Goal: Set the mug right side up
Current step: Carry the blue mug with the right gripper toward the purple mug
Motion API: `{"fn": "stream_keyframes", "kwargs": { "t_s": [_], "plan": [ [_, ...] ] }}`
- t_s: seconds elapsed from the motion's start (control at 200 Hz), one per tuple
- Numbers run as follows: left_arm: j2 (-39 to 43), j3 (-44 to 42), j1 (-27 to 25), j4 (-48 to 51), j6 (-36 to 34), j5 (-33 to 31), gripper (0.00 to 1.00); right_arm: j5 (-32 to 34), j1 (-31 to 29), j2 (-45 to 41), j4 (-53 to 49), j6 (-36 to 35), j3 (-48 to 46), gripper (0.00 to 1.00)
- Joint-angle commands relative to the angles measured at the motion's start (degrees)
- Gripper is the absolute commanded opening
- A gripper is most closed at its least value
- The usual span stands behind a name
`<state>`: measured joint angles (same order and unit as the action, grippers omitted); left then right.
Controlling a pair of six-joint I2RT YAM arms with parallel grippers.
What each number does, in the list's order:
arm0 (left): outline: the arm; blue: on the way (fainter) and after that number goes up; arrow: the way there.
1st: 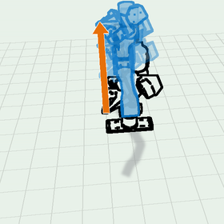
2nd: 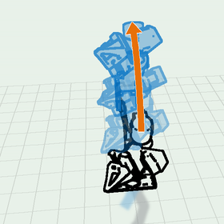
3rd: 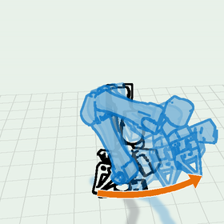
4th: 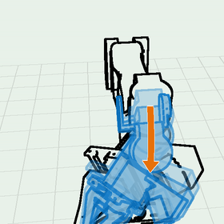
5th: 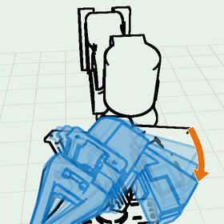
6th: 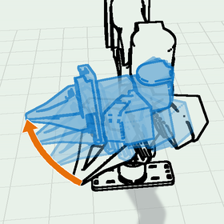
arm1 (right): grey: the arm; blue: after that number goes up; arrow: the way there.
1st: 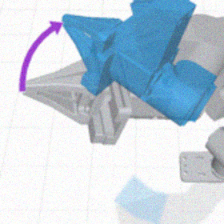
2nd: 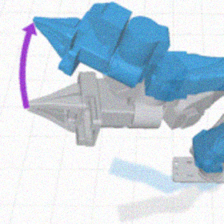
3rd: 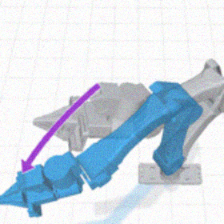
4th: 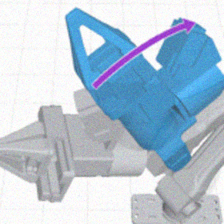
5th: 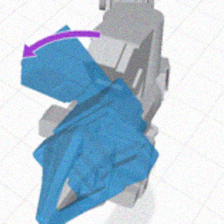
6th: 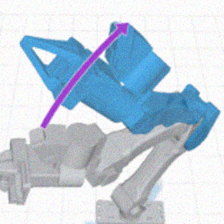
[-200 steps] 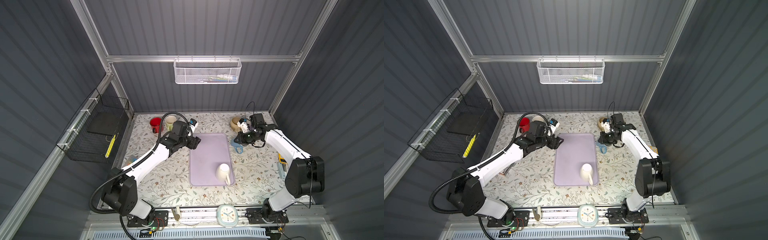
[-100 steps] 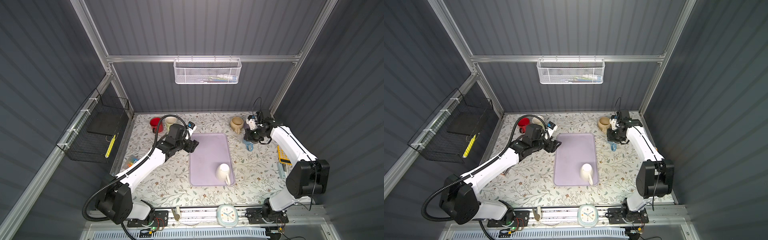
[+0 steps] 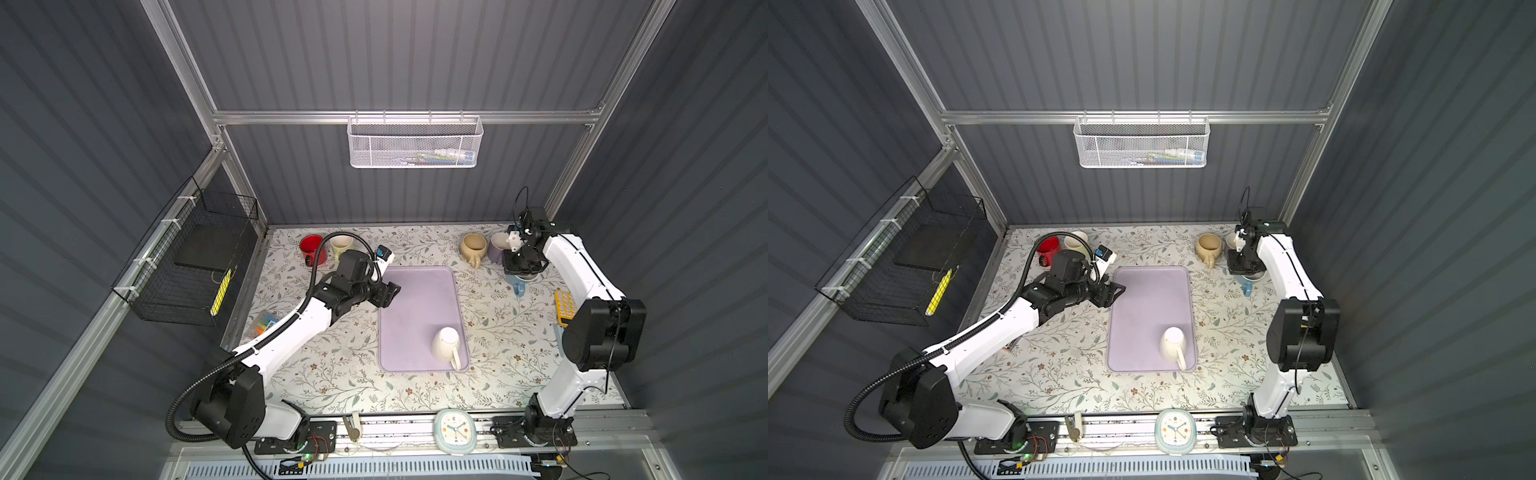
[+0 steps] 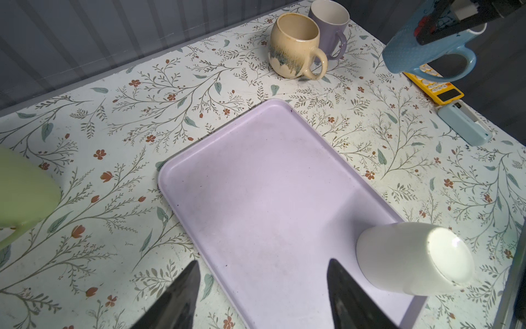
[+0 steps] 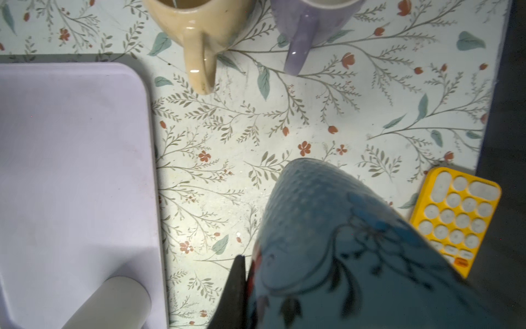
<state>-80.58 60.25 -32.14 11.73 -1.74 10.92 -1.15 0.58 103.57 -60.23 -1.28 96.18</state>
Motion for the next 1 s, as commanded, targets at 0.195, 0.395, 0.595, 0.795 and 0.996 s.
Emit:
{"fn": "stream_keyframes", "kwargs": {
  "t_s": [0.195, 0.395, 0.595, 0.795, 0.996],
  "plan": [
    [-1.1, 1.4, 0.3, 0.8, 1.2, 2.2, 0.7, 2.4, 4.6, 8.1, -3.6, -5.1, 12.6, 0.0],
    [-1.2, -0.1, 0.3, 0.6, 4.3, 0.2, 0.7, -0.7, 7.4, 14.1, -3.8, -6.8, 19.5, 0.0],
    [-0.6, 0.2, 0.3, 2.5, 6.4, -0.1, 0.68, -0.7, 8.1, 20.8, -4.4, -8.7, 27.4, 0.0],
    [1.8, -1.1, 0.1, 3.7, 9.6, -2.3, 0.68, -0.9, 8.5, 28.5, -5.8, -11.0, 36.8, 0.0],
    [4.1, -2.7, -0.2, 5.3, 12.8, -5.1, 0.68, -0.7, 9.1, 34.0, -6.3, -12.2, 43.0, 0.0]
  ]
}}
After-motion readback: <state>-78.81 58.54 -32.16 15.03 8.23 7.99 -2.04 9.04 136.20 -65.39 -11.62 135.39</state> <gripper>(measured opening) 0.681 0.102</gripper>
